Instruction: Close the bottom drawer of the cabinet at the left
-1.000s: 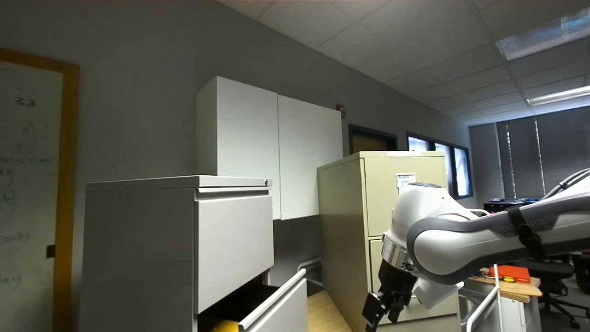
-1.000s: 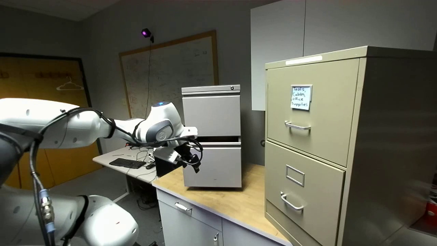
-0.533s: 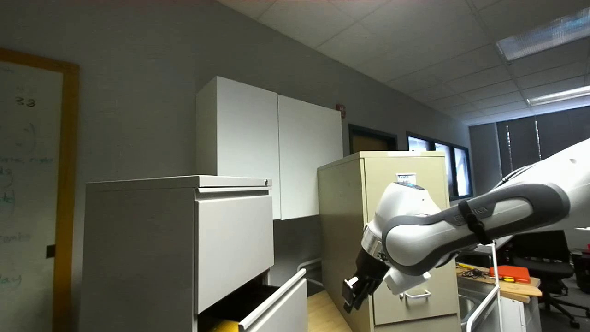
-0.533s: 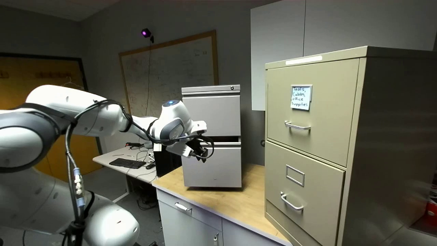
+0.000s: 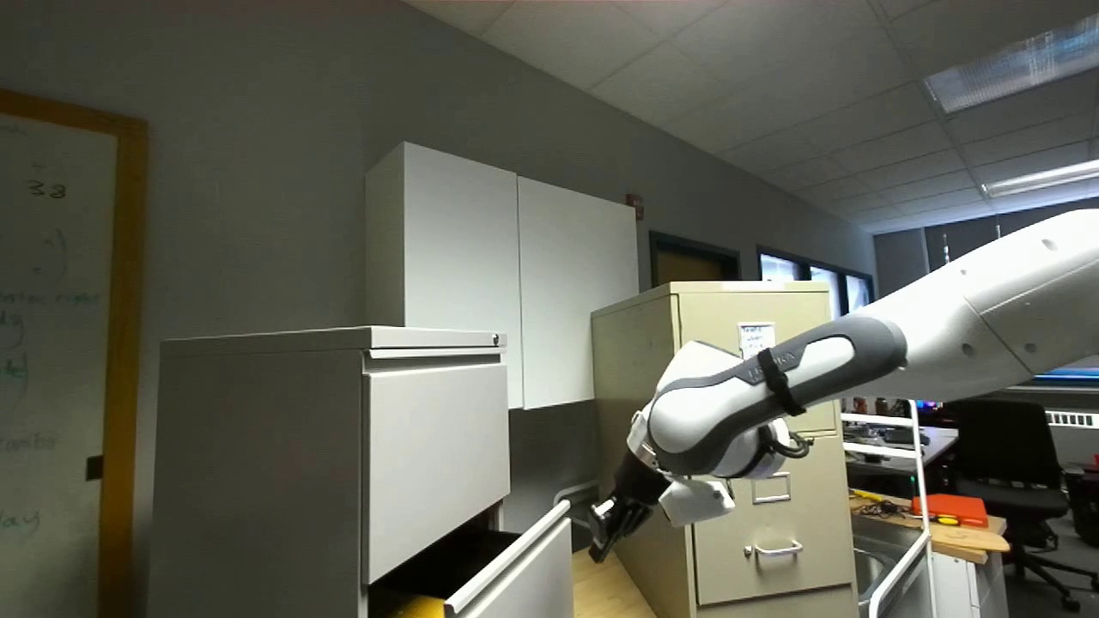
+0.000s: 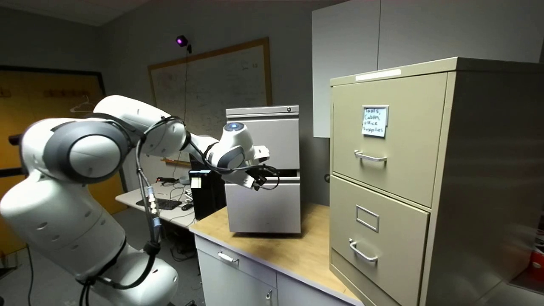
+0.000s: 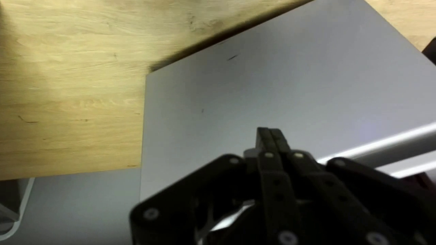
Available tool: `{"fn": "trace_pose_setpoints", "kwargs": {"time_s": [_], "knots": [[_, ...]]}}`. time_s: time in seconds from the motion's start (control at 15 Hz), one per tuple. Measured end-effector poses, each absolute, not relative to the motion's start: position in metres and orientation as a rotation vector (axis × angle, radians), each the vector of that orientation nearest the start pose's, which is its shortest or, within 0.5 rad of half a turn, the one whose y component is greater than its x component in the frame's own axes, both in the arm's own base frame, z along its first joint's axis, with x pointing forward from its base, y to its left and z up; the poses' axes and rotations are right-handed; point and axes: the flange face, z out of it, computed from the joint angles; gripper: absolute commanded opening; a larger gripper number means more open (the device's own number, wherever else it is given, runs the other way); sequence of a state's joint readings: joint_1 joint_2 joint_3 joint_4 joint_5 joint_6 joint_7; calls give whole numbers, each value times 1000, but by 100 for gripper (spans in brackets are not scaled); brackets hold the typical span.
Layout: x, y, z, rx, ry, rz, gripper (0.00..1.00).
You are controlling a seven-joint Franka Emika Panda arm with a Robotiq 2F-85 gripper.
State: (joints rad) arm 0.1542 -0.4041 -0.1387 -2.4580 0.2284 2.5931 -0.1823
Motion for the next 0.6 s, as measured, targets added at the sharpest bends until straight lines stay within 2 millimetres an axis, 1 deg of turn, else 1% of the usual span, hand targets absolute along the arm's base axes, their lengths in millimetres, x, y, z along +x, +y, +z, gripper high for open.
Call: {"fn": "trace_pose_setpoints", "kwargs": {"time_s": [0.4, 0.6], "knots": [[518, 9, 505, -2744, -123, -807, 5], [540, 15, 497, -2715, -150, -780, 5]]}}
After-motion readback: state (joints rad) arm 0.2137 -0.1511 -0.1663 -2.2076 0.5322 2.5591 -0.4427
